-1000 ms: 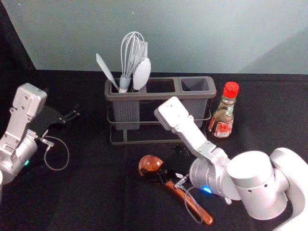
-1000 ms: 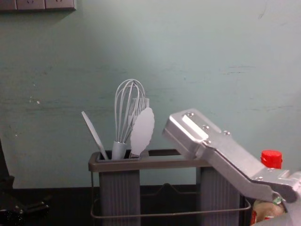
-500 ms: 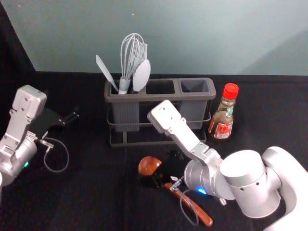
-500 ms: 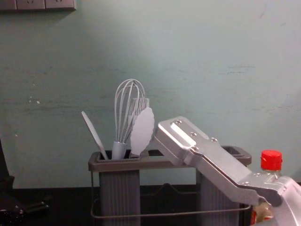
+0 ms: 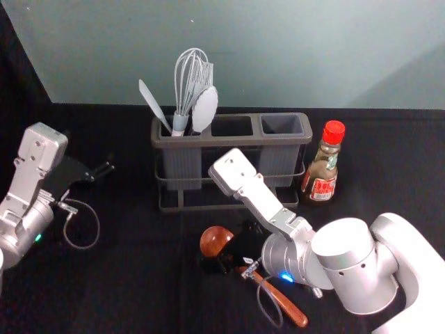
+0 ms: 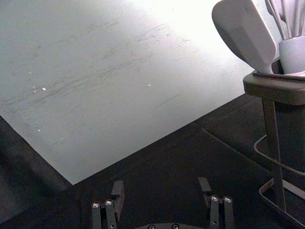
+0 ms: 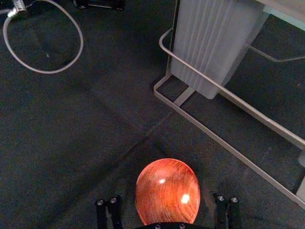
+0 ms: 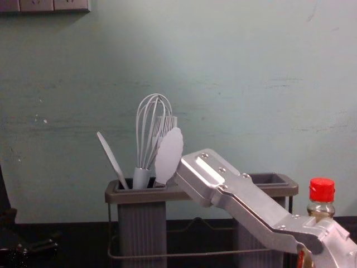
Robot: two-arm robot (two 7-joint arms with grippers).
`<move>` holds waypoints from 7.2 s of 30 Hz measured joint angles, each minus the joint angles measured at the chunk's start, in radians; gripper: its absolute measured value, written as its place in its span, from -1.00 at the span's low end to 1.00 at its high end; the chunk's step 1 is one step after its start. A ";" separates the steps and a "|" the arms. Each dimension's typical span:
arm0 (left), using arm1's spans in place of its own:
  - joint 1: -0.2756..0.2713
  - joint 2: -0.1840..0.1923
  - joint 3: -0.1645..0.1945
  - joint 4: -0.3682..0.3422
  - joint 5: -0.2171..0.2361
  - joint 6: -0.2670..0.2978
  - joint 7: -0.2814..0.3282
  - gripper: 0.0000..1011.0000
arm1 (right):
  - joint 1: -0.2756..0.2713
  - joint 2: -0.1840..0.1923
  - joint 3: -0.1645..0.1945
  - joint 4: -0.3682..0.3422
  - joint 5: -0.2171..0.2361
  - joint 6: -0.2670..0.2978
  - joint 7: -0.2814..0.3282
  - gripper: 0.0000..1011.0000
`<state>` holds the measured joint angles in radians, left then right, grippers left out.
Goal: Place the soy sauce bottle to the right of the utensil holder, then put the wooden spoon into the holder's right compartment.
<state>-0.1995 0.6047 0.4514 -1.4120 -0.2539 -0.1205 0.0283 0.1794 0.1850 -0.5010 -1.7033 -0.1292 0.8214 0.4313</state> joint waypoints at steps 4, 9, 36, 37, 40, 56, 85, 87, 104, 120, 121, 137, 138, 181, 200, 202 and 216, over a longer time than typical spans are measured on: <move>0.000 0.000 0.000 0.000 0.000 0.000 0.000 1.00 | 0.000 -0.005 0.003 0.004 -0.009 -0.003 0.007 0.98; 0.000 0.000 0.000 0.000 0.000 0.000 0.000 1.00 | 0.000 -0.009 0.003 0.006 -0.020 -0.001 0.014 0.98; 0.000 0.000 0.000 0.000 0.000 0.000 0.000 1.00 | -0.007 -0.032 0.025 0.014 -0.077 0.016 0.060 0.98; 0.000 0.000 0.000 0.000 0.000 0.000 0.000 1.00 | -0.008 -0.033 0.026 0.013 -0.079 0.017 0.061 0.98; 0.000 0.000 0.000 0.000 0.000 0.000 0.000 1.00 | -0.014 -0.035 0.034 0.008 -0.081 0.017 0.064 0.98; 0.000 0.000 0.000 0.000 0.000 0.000 0.000 1.00 | -0.027 -0.036 0.052 -0.001 -0.090 0.017 0.082 0.98; 0.000 0.000 0.000 0.000 0.000 0.000 0.000 1.00 | -0.021 -0.043 0.046 0.016 -0.103 0.007 0.087 0.97; 0.000 0.000 0.000 0.000 0.000 0.000 0.000 1.00 | -0.022 -0.043 0.046 0.016 -0.105 0.008 0.087 0.89; 0.000 0.000 0.000 0.000 0.000 0.000 0.000 1.00 | -0.048 -0.033 0.066 -0.028 -0.106 0.001 0.088 0.65; 0.000 0.000 0.000 0.000 0.000 0.000 0.000 1.00 | -0.147 0.011 0.128 -0.160 -0.073 -0.081 0.060 0.65; 0.000 0.000 0.000 0.000 0.000 0.000 0.000 1.00 | -0.155 0.013 0.133 -0.167 -0.070 -0.090 0.057 0.65; 0.000 0.000 0.000 0.000 0.000 0.000 0.000 1.00 | -0.319 0.056 0.230 -0.317 0.011 -0.348 -0.039 0.65; 0.000 0.000 0.000 0.000 0.000 0.000 0.000 1.00 | -0.326 0.057 0.233 -0.321 0.015 -0.365 -0.043 0.65; 0.000 0.000 0.000 0.000 0.000 0.000 0.000 1.00 | -0.481 0.097 0.329 -0.249 0.218 -1.098 -0.128 0.65; 0.000 0.000 0.000 0.000 0.000 0.000 0.000 1.00 | -0.404 0.086 0.306 -0.214 0.227 -1.118 -0.128 0.65; 0.000 0.000 0.000 0.000 0.000 0.000 0.000 1.00 | -0.374 0.080 0.300 -0.202 0.229 -1.121 -0.128 0.65; 0.000 0.000 0.000 0.000 0.000 0.000 0.000 1.00 | -0.092 0.036 0.236 -0.045 0.208 -1.132 -0.122 0.65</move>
<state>-0.1995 0.6047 0.4514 -1.4119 -0.2540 -0.1205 0.0283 0.0879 0.2210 -0.2649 -1.7481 0.0791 -0.3104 0.3089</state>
